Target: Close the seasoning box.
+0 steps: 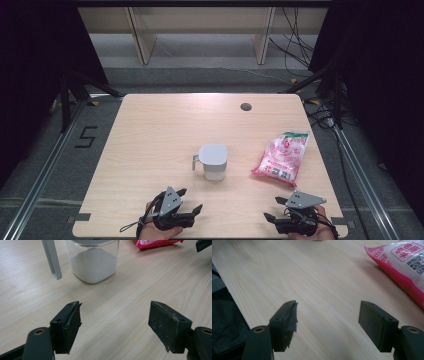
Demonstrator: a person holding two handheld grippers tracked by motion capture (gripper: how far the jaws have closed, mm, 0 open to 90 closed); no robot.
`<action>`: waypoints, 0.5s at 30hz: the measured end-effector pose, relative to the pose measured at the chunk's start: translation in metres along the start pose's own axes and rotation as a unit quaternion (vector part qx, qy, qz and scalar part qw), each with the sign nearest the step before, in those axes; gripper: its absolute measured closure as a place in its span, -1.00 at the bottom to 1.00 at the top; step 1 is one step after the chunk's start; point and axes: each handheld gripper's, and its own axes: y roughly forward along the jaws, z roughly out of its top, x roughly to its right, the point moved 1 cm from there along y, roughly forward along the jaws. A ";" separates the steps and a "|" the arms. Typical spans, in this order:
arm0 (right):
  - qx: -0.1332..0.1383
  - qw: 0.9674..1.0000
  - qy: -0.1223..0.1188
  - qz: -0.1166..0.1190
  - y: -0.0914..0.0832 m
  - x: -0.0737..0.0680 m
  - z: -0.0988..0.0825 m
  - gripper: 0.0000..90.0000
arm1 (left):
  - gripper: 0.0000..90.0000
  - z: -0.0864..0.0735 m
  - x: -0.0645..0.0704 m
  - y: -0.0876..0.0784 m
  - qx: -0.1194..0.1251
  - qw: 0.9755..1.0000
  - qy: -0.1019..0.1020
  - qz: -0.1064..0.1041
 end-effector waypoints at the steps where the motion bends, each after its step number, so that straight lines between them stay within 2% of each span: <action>1: 0.002 1.000 -0.012 -0.001 0.000 0.001 0.000 -0.31 | -0.44 0.000 0.000 0.000 0.001 1.000 0.001 0.001; 3: -0.002 1.000 -0.019 0.001 0.001 0.000 -0.001 -0.31 | -0.44 -0.001 -0.003 -0.002 -0.010 1.000 0.009 0.006; 5: -0.009 1.000 -0.025 0.000 0.001 -0.001 -0.002 -0.32 | -0.44 -0.002 -0.001 0.000 -0.002 1.000 -0.007 0.001; 6: -0.013 1.000 -0.023 0.001 0.002 -0.002 -0.003 -0.32 | -0.44 -0.003 -0.003 0.000 -0.008 1.000 0.000 0.002; 8: -0.016 1.000 -0.026 0.002 0.003 -0.002 -0.003 -0.32 | -0.45 -0.005 -0.003 0.003 -0.014 1.000 -0.008 -0.003; 9: -0.021 1.000 -0.022 0.002 0.002 -0.003 -0.003 -0.32 | -0.46 -0.006 -0.003 0.003 -0.020 1.000 -0.006 0.000; 10: -0.017 0.999 -0.030 0.002 0.003 -0.002 -0.003 -0.32 | -0.46 -0.006 -0.002 0.004 -0.017 1.000 -0.013 -0.003; 12: -0.020 0.999 -0.030 0.004 0.003 -0.002 -0.003 -0.32 | -0.46 -0.006 -0.005 0.003 -0.029 1.000 -0.003 0.001; 13: -0.021 0.999 -0.029 0.004 0.003 -0.003 -0.003 -0.32 | -0.46 -0.006 -0.005 0.003 -0.028 1.000 -0.005 0.002; 14: -0.022 0.999 -0.029 0.004 0.003 -0.003 -0.004 -0.32 | -0.46 -0.006 -0.004 0.003 -0.017 1.000 -0.013 -0.001; 15: -0.022 0.999 -0.030 0.004 0.003 -0.002 -0.004 -0.33 | -0.46 -0.006 -0.005 0.003 -0.023 1.000 -0.010 0.000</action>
